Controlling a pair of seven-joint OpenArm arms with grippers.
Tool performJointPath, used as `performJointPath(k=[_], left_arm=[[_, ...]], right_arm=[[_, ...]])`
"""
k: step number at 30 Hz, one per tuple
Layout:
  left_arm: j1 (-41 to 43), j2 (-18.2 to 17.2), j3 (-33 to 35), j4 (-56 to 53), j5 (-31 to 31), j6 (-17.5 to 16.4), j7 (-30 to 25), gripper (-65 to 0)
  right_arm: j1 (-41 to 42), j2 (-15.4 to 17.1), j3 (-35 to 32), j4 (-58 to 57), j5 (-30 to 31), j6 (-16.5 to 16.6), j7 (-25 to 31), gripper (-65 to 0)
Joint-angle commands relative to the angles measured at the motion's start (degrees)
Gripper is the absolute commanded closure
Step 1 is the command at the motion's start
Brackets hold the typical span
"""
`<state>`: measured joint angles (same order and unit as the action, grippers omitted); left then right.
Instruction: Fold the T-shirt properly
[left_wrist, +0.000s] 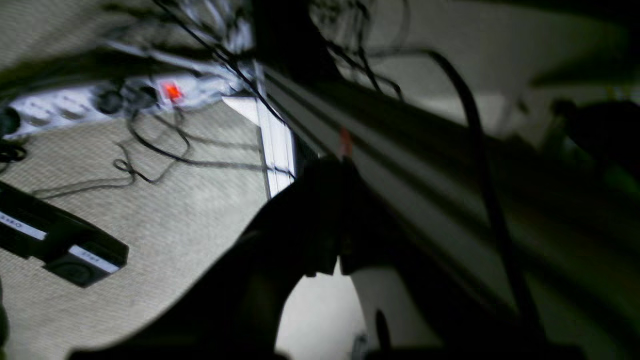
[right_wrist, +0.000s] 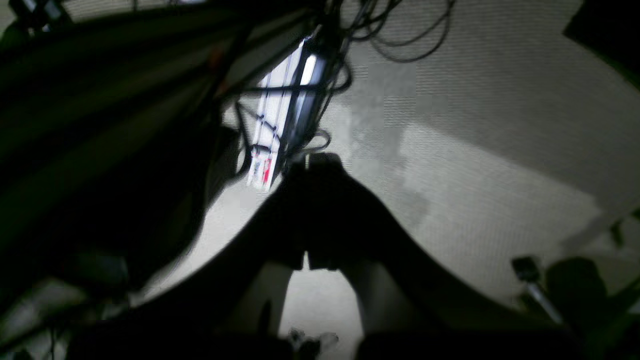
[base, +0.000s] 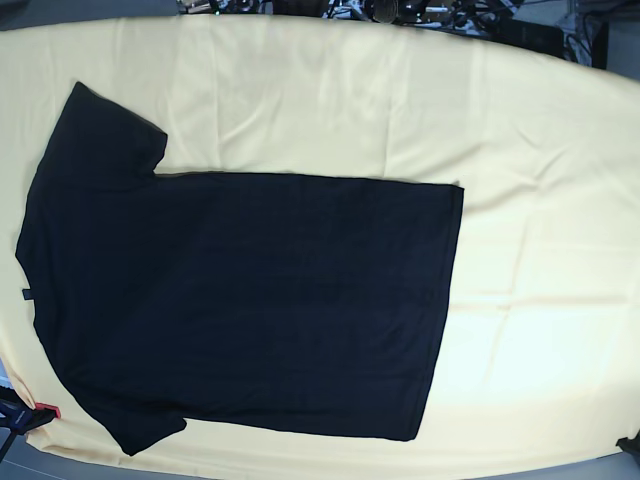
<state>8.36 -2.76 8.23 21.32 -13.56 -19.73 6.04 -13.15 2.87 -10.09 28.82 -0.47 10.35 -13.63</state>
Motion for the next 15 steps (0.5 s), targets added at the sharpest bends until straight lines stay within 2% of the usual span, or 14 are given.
performJointPath(k=[1,5,7,10,15], left_arm=[[1.33,-0.46,0.02,0.81,-0.07,-1.31,0.39,0.0],[5.90,-1.79,0.02,4.63,-0.07,-1.95,0.83,0.0],[8.57,-2.36,0.02,7.52,-0.79,-1.95,3.34,0.0],[13.44,-3.45,0.02,14.03,-5.40,-1.99,9.73,0.0],[23.58,-7.78,0.00,32.65,-16.04,-1.95,23.74,0.0]], right_arm=[[-2.10,0.52,-0.02,0.83,0.02,0.72,0.00,0.0],[-8.22,2.27,-0.07,5.46,0.02,4.20,0.09,0.0],[-11.72,3.17,-0.07,8.94,0.02,6.36,-0.20,0.0],[-17.68,4.57,-0.07,16.48,0.70,8.79,-3.06,0.0],[-29.57,7.61,-0.07,36.70,5.05,8.96,-10.93,0.0]])
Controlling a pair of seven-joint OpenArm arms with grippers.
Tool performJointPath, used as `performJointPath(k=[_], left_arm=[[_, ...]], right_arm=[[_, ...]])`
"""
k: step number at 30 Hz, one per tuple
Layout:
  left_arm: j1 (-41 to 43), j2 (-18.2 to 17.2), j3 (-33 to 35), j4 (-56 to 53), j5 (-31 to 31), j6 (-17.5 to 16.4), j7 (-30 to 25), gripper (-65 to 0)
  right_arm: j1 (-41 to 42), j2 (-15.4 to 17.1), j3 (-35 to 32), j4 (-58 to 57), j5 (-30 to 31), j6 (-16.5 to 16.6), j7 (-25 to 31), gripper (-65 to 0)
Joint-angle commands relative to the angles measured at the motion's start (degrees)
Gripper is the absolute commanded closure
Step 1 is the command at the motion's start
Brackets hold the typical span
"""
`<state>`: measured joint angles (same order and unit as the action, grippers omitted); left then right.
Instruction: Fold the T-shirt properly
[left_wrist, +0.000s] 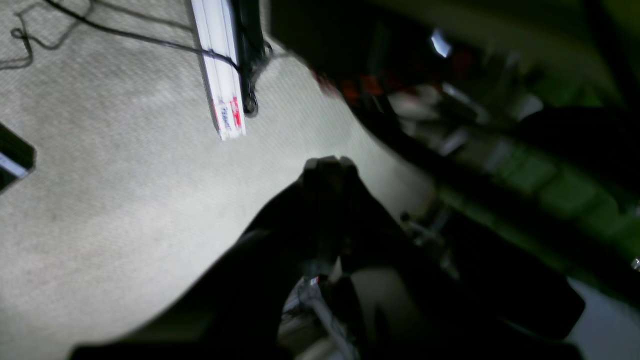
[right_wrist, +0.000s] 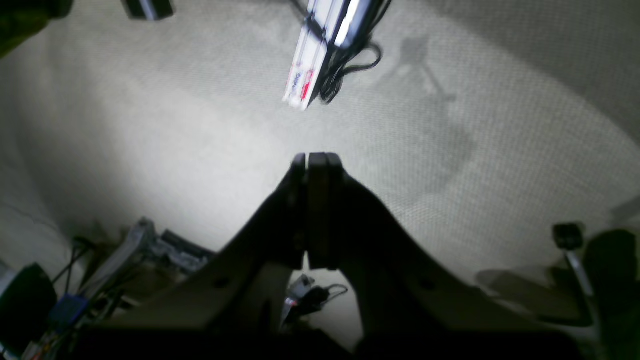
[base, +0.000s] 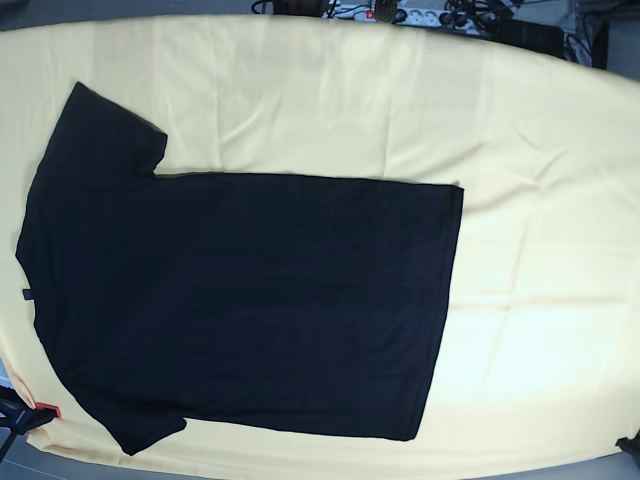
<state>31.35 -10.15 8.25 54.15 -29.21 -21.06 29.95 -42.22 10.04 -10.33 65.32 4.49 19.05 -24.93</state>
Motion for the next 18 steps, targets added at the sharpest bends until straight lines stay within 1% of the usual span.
performJointPath(k=[1,3,5,7,10,12,14,16,17,18], left_arm=[[2.99,-1.66,-0.02,4.55,-1.05,-0.61,1.46,0.0],[8.11,-4.63,-0.02,14.19,-1.03,-0.33,2.47,0.0],[13.40,-8.35,-0.20,23.87,-0.61,1.60,2.45,0.0],[18.51,-11.93,-0.90,33.00,0.85,3.10,1.86,0.0],[25.49,-16.15,-4.37,45.40,2.45,3.13,1.40,0.0],[29.38,-18.12,-7.72,52.70,2.36,3.13,1.46,0.0],[32.70,-19.47,-11.50,59.47,2.36,3.08,2.14,0.0],[35.60,-20.24,-15.50,65.35,2.36,3.08,3.28,0.0],[36.92,-20.52,-17.38,67.91,2.36,3.08,3.56,0.0],[38.07,-20.68,-19.28,70.20,2.34,3.06,3.56,0.0]], right_arm=[[-3.28,1.40,0.17,5.07,0.74,0.24,-0.35,0.0],[-8.90,3.69,0.20,14.75,1.33,0.20,-0.72,0.0],[-14.36,5.97,0.22,24.24,1.29,-0.55,-1.55,0.0],[-19.32,8.04,0.24,32.85,1.29,-2.29,-3.08,0.0],[-26.05,10.88,0.24,43.87,1.05,-5.33,-3.45,0.0],[-29.75,12.20,0.26,49.99,0.57,-7.45,-3.98,0.0],[-32.78,12.96,0.24,55.60,-1.86,-9.64,-6.14,0.0],[-32.78,13.00,0.24,60.26,-5.33,-12.52,-7.39,0.0],[-32.78,13.00,0.24,62.34,-7.21,-13.46,-7.54,0.0],[-32.78,12.98,0.24,64.02,-8.33,-13.77,-9.38,0.0]])
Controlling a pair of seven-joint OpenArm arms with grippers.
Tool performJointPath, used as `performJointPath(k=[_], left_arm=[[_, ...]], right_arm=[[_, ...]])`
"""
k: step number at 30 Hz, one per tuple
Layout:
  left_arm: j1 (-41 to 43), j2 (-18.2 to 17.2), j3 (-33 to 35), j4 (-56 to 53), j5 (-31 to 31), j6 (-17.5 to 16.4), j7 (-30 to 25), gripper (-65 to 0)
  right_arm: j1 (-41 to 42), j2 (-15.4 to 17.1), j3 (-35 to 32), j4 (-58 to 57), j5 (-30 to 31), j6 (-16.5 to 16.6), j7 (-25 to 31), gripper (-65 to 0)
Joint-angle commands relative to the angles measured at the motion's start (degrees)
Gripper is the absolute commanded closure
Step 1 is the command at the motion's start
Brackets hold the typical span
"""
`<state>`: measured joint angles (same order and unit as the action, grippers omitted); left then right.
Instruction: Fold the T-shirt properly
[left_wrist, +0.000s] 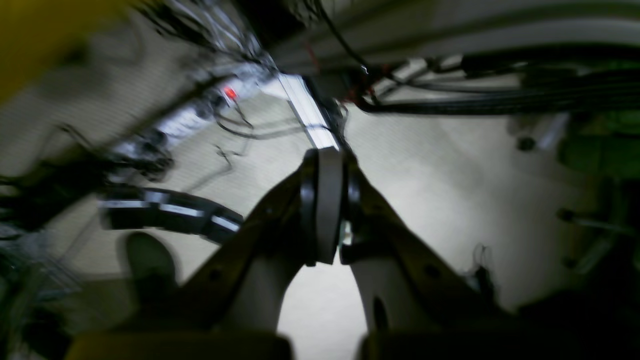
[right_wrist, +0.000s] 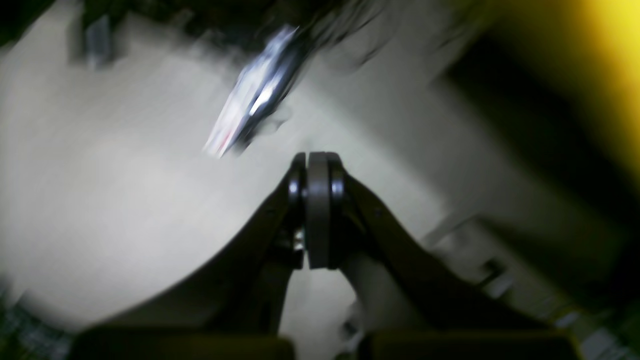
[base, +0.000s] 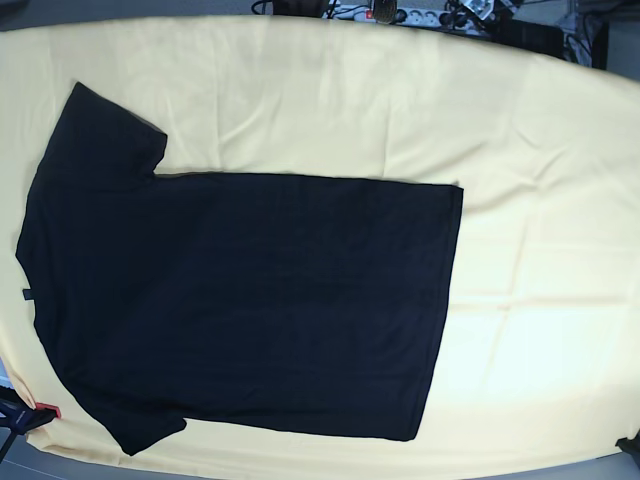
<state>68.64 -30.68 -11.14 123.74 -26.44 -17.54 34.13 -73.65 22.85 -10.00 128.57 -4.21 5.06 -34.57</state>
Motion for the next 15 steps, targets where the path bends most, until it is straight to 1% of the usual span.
performJointPath(k=[1,2,5,8,10,12,13,14,15], left_arm=[[1.62,-0.15,-1.77,2.78,-0.44,-0.61,-0.63,0.0],[2.12,-0.13,-3.50,4.61,-0.46,-0.94,-0.66,0.0],[1.75,-0.13,-7.52,8.35,-0.66,-0.87,-0.79,0.0],[-0.57,-0.15,-9.57,9.68,-0.61,-0.92,-1.07,0.0],[-3.04,-0.15,-10.16,9.75,-0.61,-0.90,-1.07,0.0],[-5.55,-0.61,-10.21,9.75,-0.57,-0.98,-1.07,0.0],[-6.80,-1.20,-10.21,9.73,-0.42,-1.97,-1.11,0.0],[-8.31,-2.03,-10.21,9.73,0.28,-4.15,-1.22,0.0],[-9.92,-2.97,-10.21,9.60,0.96,-6.03,-1.62,0.0]], right_arm=[[-1.35,0.17,-0.09,1.97,-0.66,-0.26,-2.36,0.0],[-1.35,0.20,-0.04,2.97,-2.25,-1.38,-3.08,0.0],[-1.35,0.20,0.68,5.77,-7.93,-5.46,-2.01,0.0],[-1.35,0.20,2.54,6.43,-11.30,-6.84,-0.42,0.0],[-1.35,0.20,4.87,6.43,-11.28,-7.76,1.60,0.0],[-1.35,0.20,8.09,6.43,-11.21,-7.41,6.67,0.0],[-1.35,0.20,9.55,6.43,-10.51,-5.86,8.81,0.0],[-1.35,0.20,10.88,6.43,-10.03,-3.72,9.90,0.0],[0.35,0.20,11.96,6.43,-9.07,-1.31,10.58,0.0]])
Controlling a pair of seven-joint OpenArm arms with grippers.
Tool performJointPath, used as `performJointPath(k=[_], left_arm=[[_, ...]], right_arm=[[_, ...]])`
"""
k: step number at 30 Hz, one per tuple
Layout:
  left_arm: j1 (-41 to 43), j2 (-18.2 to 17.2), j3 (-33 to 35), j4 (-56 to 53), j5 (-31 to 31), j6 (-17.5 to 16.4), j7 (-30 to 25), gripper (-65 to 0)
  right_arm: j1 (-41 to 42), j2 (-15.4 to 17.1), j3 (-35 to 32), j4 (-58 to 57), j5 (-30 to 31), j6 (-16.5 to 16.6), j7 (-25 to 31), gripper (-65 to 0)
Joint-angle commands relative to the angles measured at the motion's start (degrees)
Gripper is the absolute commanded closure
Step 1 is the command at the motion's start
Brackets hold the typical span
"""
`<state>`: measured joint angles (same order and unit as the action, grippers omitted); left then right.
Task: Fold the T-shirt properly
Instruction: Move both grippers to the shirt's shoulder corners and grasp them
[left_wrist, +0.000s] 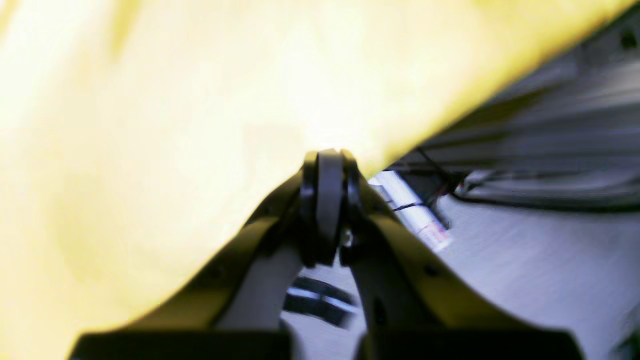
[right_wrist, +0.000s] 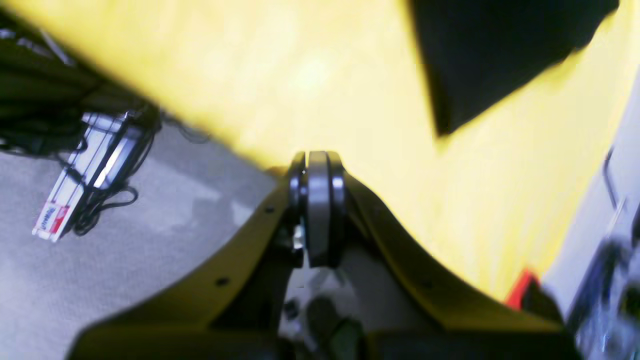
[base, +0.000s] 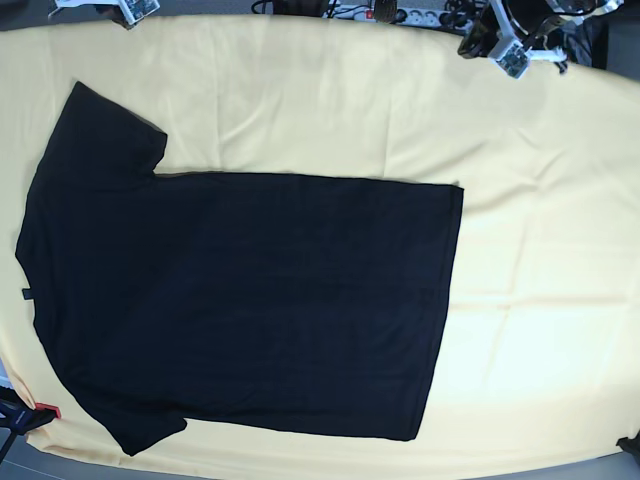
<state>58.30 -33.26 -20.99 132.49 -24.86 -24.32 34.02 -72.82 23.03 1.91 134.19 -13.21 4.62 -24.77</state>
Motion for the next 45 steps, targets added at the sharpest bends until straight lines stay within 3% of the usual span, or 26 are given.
performJointPath(k=[1,3,7,10,13,19,21,24,28,32,35,44,45], left_arm=[[-1.20,-1.31,-0.35,0.50,-0.15,-0.20,-2.34,0.0],[-4.35,-3.50,-0.35,-0.87,0.94,-1.64,-5.22,0.0],[-11.89,-9.22,-0.35,-5.92,2.40,-7.58,-10.73,0.0],[-19.06,-13.29,0.39,-10.38,2.40,-12.92,-15.87,0.0],[-25.46,-16.22,3.52,-15.06,2.38,-14.32,-20.22,-0.5],[-40.02,-16.79,16.59,-23.85,6.51,-15.68,-21.27,-25.5],[-44.81,-17.11,22.93,-25.99,10.32,-15.68,-22.95,-28.7],[-51.95,-17.97,32.41,-28.81,18.40,-15.68,-25.79,-28.7],[-60.08,-18.49,43.08,-32.04,24.39,-15.68,-27.17,-28.7],[-66.79,-18.18,51.21,-34.60,29.83,-9.86,-27.21,-28.7],[-71.41,-17.66,54.99,-35.91,31.10,-7.67,-27.23,-28.7],[-78.88,-13.66,56.68,-41.33,30.82,-7.61,-28.04,-28.6],[-79.21,-13.31,56.68,-41.64,30.51,-7.58,-28.04,-28.1]], right_arm=[[1.84,0.00,0.94,0.81,0.92,1.07,0.81,0.0],[6.56,0.00,1.81,0.81,3.63,4.15,0.81,0.0],[14.75,0.00,1.90,0.81,6.40,8.66,0.79,0.0],[19.69,0.02,1.90,0.81,6.40,10.54,0.81,0.0],[23.50,0.00,1.88,0.81,7.96,11.93,0.87,0.0],[28.41,0.00,1.90,-4.00,8.76,12.35,1.29,0.0],[28.74,0.00,1.90,-4.63,8.74,12.33,1.33,0.0],[28.70,0.00,1.90,-4.63,8.74,12.35,1.66,0.0],[28.68,-0.02,1.90,-4.61,8.74,12.35,1.64,0.0],[28.68,-0.02,1.90,-4.61,8.74,12.33,1.64,0.0],[28.68,-0.02,1.90,-4.63,8.74,12.33,1.64,0.0],[28.68,0.00,1.90,-4.63,8.50,12.35,0.57,0.0],[28.68,0.00,1.90,-4.63,8.48,12.35,0.55,-2.5]])
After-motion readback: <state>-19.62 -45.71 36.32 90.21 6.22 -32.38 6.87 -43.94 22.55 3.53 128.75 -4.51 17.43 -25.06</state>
